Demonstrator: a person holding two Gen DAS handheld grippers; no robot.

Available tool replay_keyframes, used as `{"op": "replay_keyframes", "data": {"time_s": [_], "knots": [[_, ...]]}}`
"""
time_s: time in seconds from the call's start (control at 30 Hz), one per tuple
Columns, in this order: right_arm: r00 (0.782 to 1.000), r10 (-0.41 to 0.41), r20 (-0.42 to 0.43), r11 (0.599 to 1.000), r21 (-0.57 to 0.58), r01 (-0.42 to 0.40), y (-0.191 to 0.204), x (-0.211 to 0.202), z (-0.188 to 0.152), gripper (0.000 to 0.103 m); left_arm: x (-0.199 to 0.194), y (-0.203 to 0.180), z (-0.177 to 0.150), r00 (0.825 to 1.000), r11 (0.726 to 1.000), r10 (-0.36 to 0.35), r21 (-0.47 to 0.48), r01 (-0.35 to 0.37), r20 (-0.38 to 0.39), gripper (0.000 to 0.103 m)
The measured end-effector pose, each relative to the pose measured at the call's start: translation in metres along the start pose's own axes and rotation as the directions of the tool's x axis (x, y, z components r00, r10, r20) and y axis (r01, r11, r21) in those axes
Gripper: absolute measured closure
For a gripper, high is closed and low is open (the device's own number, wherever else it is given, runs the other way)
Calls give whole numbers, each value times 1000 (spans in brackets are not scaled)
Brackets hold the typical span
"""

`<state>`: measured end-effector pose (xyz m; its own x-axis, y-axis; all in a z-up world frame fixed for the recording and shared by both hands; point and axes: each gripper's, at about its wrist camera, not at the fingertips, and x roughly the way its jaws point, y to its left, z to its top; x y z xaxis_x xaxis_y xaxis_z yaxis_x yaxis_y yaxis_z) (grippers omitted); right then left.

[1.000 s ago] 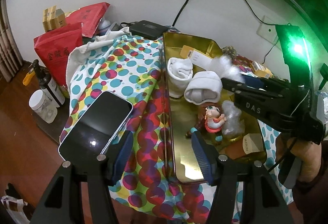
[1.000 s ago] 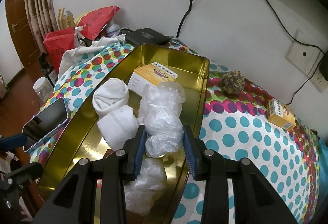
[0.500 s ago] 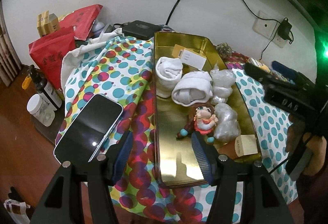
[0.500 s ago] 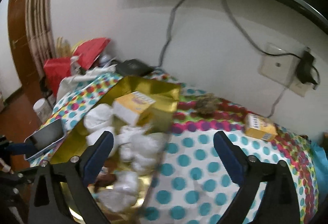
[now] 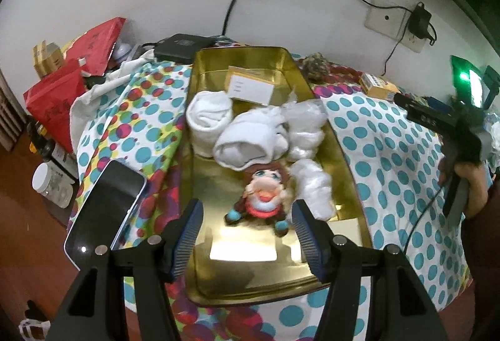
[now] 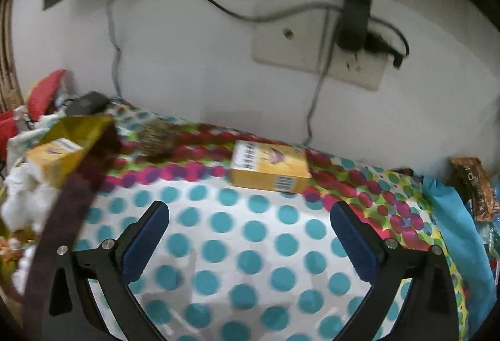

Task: Organize objects
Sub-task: 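Move the right tool to the yellow medicine box and grasp it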

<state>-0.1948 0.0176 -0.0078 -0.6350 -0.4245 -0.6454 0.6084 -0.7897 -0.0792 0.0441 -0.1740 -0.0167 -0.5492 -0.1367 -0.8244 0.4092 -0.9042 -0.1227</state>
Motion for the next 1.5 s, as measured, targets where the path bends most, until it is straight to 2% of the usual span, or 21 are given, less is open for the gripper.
{"op": "replay_keyframes", "data": {"time_s": [0.2, 0.3, 0.43, 0.63, 0.83, 1.03, 1.07, 1.1, 1.3, 1.5], "knots": [[997, 8, -77, 999, 44, -5, -24, 44, 9, 0, 2, -13, 9, 1000, 1000, 10, 25, -10, 1, 42], [996, 36, -84, 996, 88, -29, -28, 57, 14, 0, 3, -15, 14, 1000, 999, 14, 31, -14, 2, 42], [993, 56, -101, 996, 77, -48, -26, 72, 20, 0, 6, -17, 19, 1000, 999, 19, 35, -18, 0, 42], [993, 38, -110, 999, 29, -35, -18, 90, 30, 0, 12, -25, 29, 1000, 998, 25, 54, -25, -3, 42], [988, 18, -154, 1000, 20, -15, -17, 112, 35, 0, 20, -41, 46, 1000, 995, 29, 100, -29, 5, 42], [983, 8, -183, 1000, 12, -6, -15, 120, 36, 2, 31, -64, 70, 999, 988, 18, 152, -22, 26, 42], [982, 2, -190, 1000, 4, -1, -13, 121, 35, 6, 35, -69, 75, 999, 987, 21, 158, -24, 24, 42], [981, -6, -193, 1000, -2, 5, -11, 121, 35, 17, 38, -73, 78, 1000, 986, 16, 167, -20, 23, 42], [986, -11, -167, 1000, -29, 6, -4, 115, 35, 17, 58, -102, 97, 1000, 976, 11, 218, -14, 14, 42], [994, -12, -111, 1000, -29, 9, -5, 97, 29, 18, 78, -120, 113, 1000, 975, -14, 221, 12, 3, 42]]}}
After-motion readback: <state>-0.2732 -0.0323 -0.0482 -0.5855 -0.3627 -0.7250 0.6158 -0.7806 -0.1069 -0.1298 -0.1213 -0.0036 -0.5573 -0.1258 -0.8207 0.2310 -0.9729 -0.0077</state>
